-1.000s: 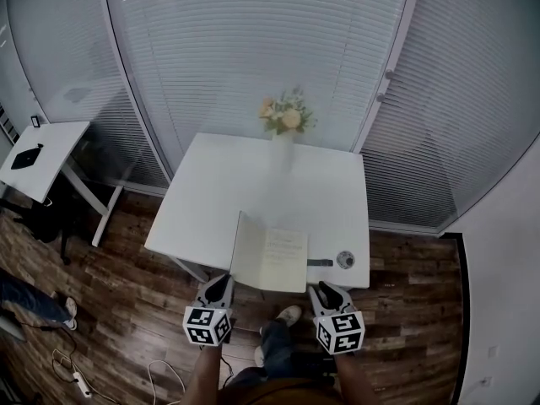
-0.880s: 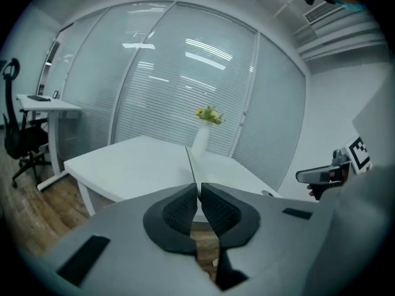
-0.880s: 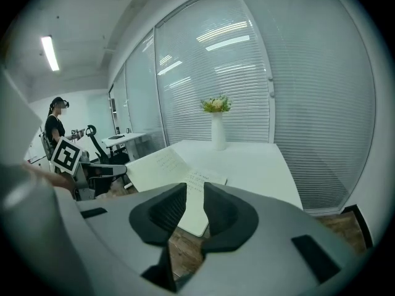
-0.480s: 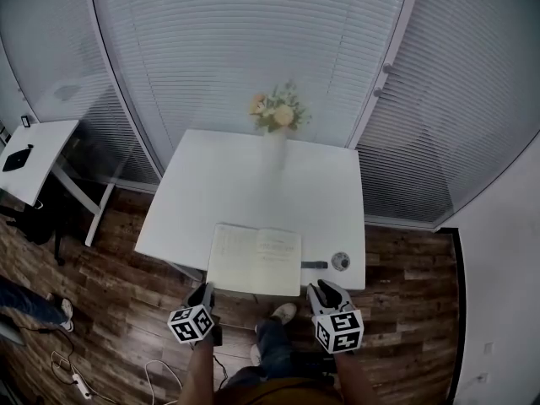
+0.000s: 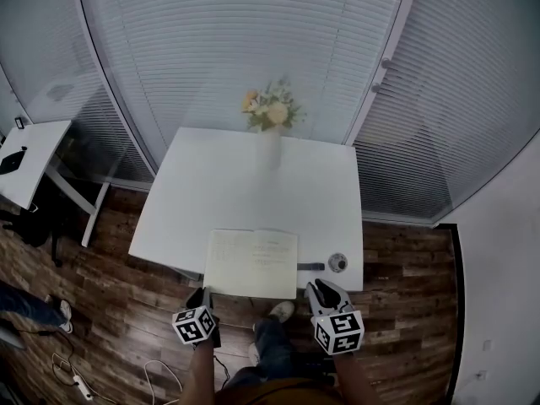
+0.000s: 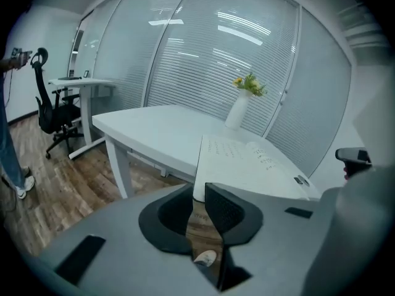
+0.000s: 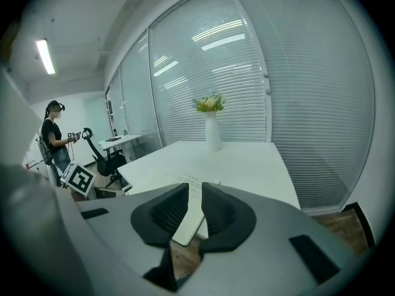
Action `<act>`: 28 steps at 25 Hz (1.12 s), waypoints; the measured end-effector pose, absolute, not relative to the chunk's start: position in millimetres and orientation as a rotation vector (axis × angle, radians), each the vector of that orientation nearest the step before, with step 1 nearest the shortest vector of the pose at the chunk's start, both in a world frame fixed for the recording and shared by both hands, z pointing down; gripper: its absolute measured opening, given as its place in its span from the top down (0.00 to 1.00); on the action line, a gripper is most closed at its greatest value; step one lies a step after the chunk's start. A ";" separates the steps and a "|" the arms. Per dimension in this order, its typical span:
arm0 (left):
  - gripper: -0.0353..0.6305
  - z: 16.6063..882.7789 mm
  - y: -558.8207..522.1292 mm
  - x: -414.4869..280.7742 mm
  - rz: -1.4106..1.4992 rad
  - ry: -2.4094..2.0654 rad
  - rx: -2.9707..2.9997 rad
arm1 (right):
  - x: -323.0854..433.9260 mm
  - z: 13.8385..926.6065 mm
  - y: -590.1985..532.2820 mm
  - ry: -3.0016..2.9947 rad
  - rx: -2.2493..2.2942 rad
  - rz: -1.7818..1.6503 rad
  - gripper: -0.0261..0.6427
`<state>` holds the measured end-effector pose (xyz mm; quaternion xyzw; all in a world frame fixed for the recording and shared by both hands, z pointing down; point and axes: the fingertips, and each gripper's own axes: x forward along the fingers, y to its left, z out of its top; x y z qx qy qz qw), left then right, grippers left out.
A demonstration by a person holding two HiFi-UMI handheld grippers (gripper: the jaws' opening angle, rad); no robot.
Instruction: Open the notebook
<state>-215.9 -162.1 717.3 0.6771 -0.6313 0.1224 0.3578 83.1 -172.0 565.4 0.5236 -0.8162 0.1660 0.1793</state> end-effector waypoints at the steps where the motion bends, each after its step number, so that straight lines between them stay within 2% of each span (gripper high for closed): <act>1: 0.83 716.3 -162.7 -215.6 0.336 -1.639 1.753 | 82.9 564.8 -172.4 -2.305 1.479 0.459 0.85; 4: 0.81 710.8 -164.1 -214.7 0.415 -1.676 1.787 | 81.4 563.0 -170.5 -2.298 1.477 0.430 0.88; 7: 0.68 695.0 -167.1 -217.1 0.436 -1.719 1.827 | 77.6 562.2 -168.3 -2.292 1.475 0.414 0.91; 12: 0.67 649.1 -175.4 -202.0 0.383 -1.737 1.963 | 74.1 554.6 -162.1 -2.290 1.502 0.367 0.94; 13: 0.68 638.4 -176.7 -195.6 0.374 -1.733 2.002 | 72.8 552.6 -160.2 -2.294 1.505 0.363 0.94; 16: 0.83 606.0 -177.4 -174.4 0.360 -1.717 2.132 | 68.0 544.7 -154.2 -2.311 1.519 0.342 0.94; 18: 0.86 586.5 -176.8 -160.7 0.352 -1.703 2.207 | 66.2 537.8 -151.6 -2.313 1.546 0.313 0.94; 28: 0.91 493.8 -167.5 -118.1 0.143 -1.636 2.417 | 64.3 501.9 -142.1 -2.334 1.636 0.198 0.94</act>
